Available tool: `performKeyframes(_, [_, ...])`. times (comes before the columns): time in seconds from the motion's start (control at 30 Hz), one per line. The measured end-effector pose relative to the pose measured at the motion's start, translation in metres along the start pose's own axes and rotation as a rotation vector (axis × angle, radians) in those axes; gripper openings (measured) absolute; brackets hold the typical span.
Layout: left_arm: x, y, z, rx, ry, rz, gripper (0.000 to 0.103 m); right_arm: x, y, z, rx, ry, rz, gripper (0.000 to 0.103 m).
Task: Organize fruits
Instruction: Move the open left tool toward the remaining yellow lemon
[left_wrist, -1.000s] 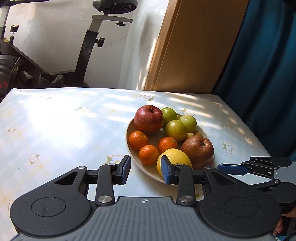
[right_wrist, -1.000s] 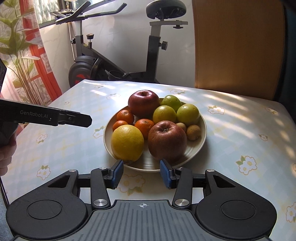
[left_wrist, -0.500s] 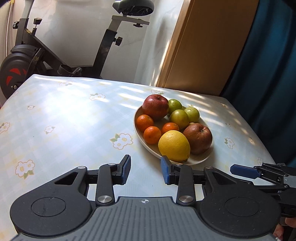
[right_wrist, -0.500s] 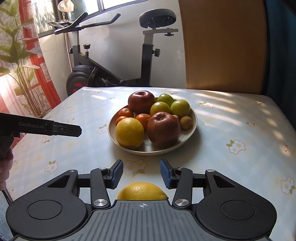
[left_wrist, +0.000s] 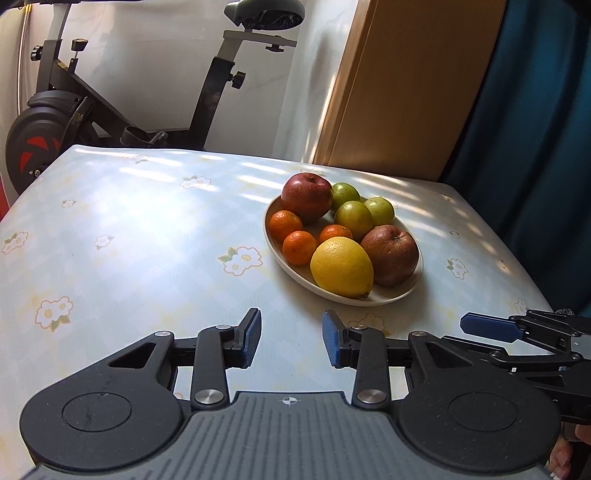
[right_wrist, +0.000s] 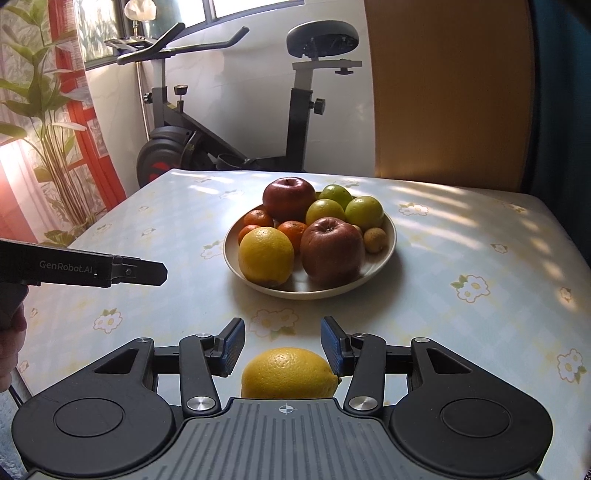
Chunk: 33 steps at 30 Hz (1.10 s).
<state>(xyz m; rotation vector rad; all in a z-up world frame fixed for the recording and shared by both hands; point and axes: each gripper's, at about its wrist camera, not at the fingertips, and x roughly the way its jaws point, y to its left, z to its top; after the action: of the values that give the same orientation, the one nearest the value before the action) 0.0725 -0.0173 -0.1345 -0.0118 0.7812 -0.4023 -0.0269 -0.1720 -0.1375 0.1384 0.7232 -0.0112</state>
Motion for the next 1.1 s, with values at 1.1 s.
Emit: performKeyframes(1.1, [0.002, -0.009, -0.011, 0.040, 0.021, -0.039, 0.038, -0.016, 0.000, -0.020, -0.056, 0.036, -0.041, 0.062])
